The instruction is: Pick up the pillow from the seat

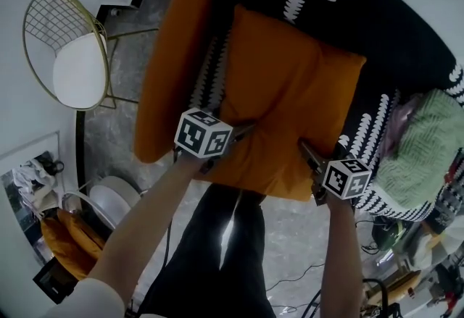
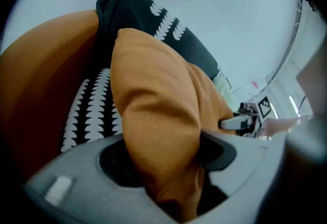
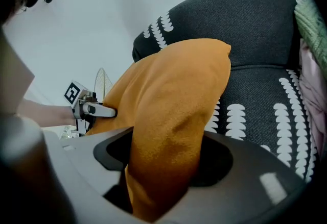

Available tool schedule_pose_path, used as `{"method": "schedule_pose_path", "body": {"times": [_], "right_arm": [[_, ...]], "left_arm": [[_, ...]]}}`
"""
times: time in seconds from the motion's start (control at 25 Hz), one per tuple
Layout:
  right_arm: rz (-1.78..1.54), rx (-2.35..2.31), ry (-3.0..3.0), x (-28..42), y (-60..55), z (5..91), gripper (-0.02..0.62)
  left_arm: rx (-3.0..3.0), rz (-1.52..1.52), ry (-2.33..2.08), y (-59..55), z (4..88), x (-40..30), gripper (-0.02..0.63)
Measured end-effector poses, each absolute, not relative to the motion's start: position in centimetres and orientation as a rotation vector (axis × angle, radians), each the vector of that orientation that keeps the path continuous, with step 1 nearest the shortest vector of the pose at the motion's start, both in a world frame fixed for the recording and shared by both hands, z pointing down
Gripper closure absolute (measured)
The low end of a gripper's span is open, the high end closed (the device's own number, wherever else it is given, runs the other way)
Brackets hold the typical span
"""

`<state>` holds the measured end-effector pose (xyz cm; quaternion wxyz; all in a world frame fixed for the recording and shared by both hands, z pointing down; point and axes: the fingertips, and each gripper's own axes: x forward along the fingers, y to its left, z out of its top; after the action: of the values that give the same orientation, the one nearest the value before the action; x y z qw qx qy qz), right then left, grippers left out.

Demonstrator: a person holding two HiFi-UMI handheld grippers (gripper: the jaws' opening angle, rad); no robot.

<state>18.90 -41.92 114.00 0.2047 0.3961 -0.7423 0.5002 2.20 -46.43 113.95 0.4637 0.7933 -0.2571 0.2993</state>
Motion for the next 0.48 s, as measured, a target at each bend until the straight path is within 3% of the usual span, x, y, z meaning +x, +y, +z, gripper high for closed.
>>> {"method": "schedule_pose_path", "body": {"times": [0.48], "right_arm": [[1.387, 1.091, -2.111, 20.5, -39.2, 106.9, 0.284]], "left_arm": [[1.962, 0.718, -0.665, -43.4, 106.7, 3.9, 0.311]]}}
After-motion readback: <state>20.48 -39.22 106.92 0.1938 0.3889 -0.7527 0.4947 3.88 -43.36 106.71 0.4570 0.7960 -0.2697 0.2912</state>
